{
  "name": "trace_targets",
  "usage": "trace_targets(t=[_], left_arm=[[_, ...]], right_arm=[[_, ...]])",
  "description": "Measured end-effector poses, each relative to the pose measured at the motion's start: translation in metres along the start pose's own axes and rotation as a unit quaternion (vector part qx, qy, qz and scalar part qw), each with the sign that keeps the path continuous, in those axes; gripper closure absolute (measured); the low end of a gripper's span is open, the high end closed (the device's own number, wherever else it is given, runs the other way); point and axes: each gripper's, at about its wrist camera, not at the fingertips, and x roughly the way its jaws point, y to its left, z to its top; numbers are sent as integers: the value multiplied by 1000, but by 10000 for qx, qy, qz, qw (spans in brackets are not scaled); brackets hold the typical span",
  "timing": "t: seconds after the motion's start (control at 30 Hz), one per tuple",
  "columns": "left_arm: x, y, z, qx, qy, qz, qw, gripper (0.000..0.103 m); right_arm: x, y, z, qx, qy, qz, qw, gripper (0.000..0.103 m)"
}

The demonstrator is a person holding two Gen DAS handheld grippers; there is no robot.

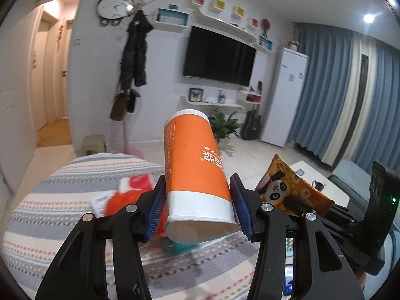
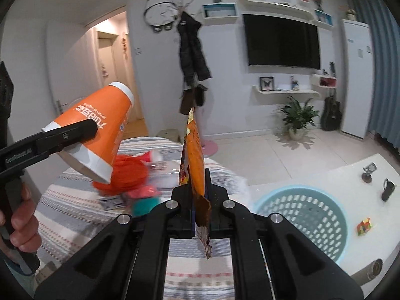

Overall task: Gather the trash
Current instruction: 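Carry the snack bag and orange cup over the basket and release them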

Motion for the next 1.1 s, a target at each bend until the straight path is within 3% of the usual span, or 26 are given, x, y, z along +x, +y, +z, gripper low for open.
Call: trace_targets(t=[0.4, 0.77, 1.1], left_arm=[[80, -70, -14, 528, 542, -389, 9964, 53], [165, -93, -57, 613, 1391, -671, 9861, 53], [196, -103, -80, 616, 1943, -1105, 9728, 47]], right_arm=[[26, -100, -32, 856, 565, -724, 9921, 99], [60, -147, -71, 1323, 1179, -1108, 9779, 99], [78, -178, -104, 1801, 1679, -1203, 9617, 98]])
